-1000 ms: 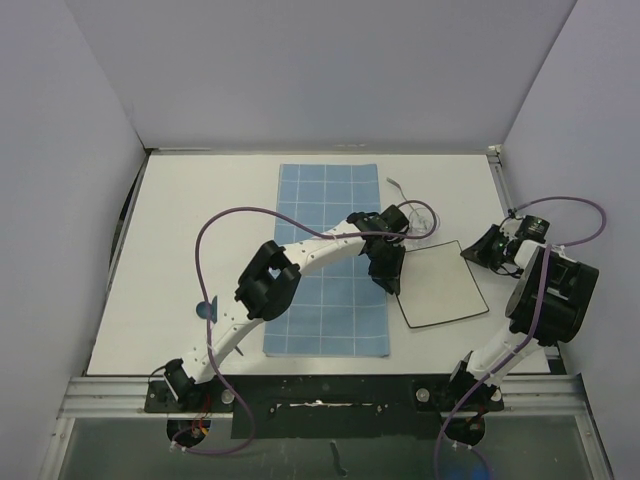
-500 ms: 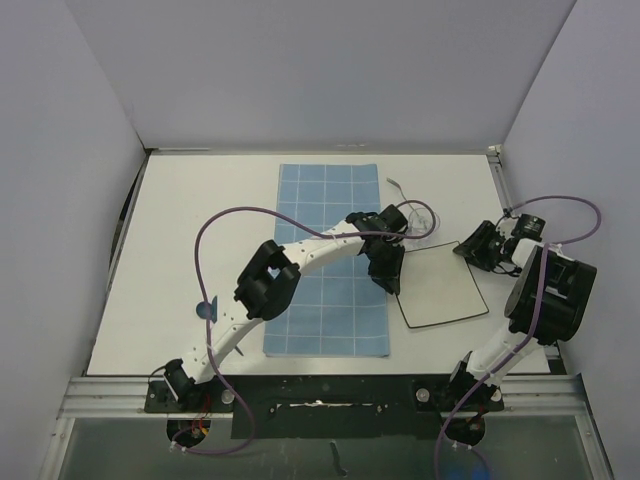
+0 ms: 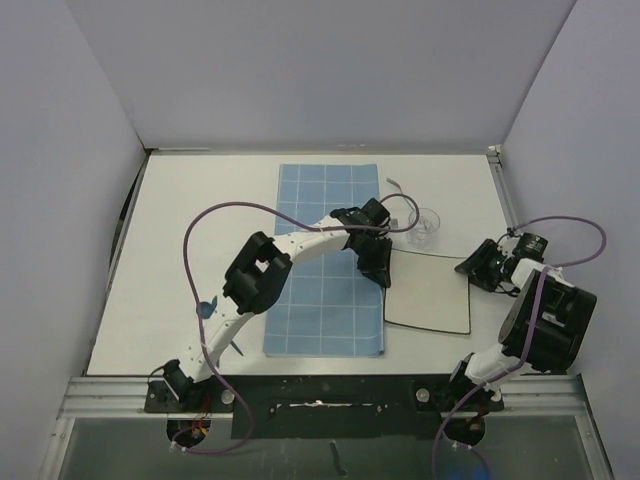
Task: Set the dinner table for one person
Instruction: Pick up the plate at the center of the board.
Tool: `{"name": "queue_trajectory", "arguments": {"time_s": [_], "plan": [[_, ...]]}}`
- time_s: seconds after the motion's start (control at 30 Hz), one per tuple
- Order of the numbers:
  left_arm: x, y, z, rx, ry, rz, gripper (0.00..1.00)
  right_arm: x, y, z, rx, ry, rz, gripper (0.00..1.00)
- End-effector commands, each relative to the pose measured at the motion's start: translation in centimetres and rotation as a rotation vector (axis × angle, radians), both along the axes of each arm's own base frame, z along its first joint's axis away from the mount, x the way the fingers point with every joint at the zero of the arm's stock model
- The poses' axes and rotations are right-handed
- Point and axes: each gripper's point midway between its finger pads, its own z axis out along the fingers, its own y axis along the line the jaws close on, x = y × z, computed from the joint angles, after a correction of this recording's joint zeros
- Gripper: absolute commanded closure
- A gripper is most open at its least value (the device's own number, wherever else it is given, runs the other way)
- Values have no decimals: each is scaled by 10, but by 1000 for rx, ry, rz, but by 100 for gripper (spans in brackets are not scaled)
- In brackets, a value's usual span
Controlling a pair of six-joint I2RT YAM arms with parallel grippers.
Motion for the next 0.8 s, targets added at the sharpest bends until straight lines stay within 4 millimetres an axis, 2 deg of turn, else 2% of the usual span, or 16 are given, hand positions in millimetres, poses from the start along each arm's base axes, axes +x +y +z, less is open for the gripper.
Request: {"name": "queue_trajectory", "arguments": {"time_s": [0.0, 0.2, 0.3, 0.33, 0.43, 0.5, 0.77], "plan": [[46, -25, 5, -99, -238, 35, 100, -70, 55, -1, 243, 234, -4, 56], [45, -27, 5, -109, -233, 31, 100, -75, 54, 11, 213, 218, 6, 56], [44, -29, 3, -112, -226, 28, 100, -73, 56, 8, 230, 206, 4, 61], [44, -30, 3, -113, -224, 27, 100, -72, 56, 7, 235, 208, 5, 66], [41, -34, 3, -111, -221, 18, 100, -70, 55, 3, 243, 219, 10, 92], [38, -38, 2, -106, -221, 8, 100, -67, 54, 2, 242, 217, 10, 100], [24, -59, 5, -78, -239, -53, 100, -56, 49, 6, 240, 192, 9, 100]]}}
